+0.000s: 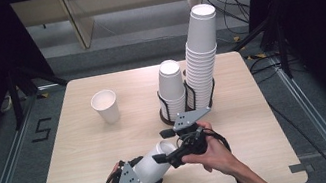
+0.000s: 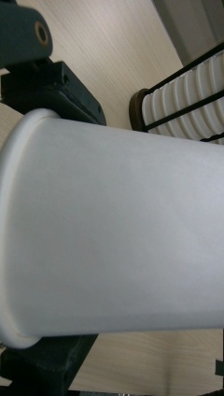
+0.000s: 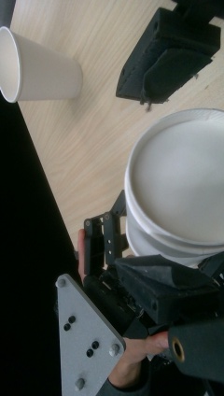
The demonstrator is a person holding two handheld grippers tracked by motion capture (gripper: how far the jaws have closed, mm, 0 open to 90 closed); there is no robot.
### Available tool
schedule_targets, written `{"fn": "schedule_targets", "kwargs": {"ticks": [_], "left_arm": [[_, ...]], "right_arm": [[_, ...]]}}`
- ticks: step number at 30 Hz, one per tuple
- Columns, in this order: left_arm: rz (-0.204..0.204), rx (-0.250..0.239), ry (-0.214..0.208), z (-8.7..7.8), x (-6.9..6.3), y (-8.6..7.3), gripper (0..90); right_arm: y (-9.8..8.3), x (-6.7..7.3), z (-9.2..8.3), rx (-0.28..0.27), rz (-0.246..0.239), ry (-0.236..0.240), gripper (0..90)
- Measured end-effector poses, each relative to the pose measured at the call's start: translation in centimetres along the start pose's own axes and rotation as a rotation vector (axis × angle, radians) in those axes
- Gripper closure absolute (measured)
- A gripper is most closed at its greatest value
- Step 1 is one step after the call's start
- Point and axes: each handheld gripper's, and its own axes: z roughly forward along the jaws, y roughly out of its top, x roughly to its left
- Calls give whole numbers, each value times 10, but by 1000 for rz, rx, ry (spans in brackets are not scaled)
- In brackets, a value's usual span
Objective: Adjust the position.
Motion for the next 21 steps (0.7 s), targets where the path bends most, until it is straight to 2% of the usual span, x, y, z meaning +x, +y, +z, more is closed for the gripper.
{"fn": "schedule_targets", "kwargs": {"ticks": [1,2,4,5,6,7,8,9,10,11,12,15,16,17,18,19,21], "left_arm": [[-4,11,-2,0,0,0,116],[1,25,3,0,2,-1,116],[6,39,-6,0,3,-2,116],[13,50,1,-1,3,-2,116],[15,53,1,0,3,-2,116],[25,66,-5,-1,4,-2,116],[34,76,-5,-1,3,-1,116],[46,93,-32,0,4,-1,115],[60,103,-29,-1,3,-1,115],[74,124,-35,-1,4,-1,115],[80,123,-44,0,3,-2,115],[111,152,-41,1,1,-2,115],[131,169,-45,2,1,-2,116],[133,164,-35,2,0,-3,116],[149,180,-47,2,0,-2,115],[169,188,-41,2,-1,-1,115],[187,197,-48,2,-3,-1,115]], "right_arm": [[1,0,0,2,3,10,169],[2,0,-2,9,-23,-11,169],[2,1,-1,2,-38,-15,168],[2,3,-3,26,-35,-20,168],[2,3,-4,31,-53,-23,169],[3,4,-4,52,-90,-33,169],[3,4,-4,52,-90,-33,169],[3,4,-5,73,-121,-36,173],[4,6,-5,117,-172,-35,178],[4,6,-5,117,-172,-35,178],[4,7,-5,134,-192,-31,182],[2,11,-4,218,-243,-25,182],[0,14,-2,266,-288,-38,195],[0,14,-2,266,-288,-38,195],[-1,14,-1,287,-299,-31,192],[-3,15,1,314,-322,-29,193],[-5,17,4,349,-349,-33,193]]}}
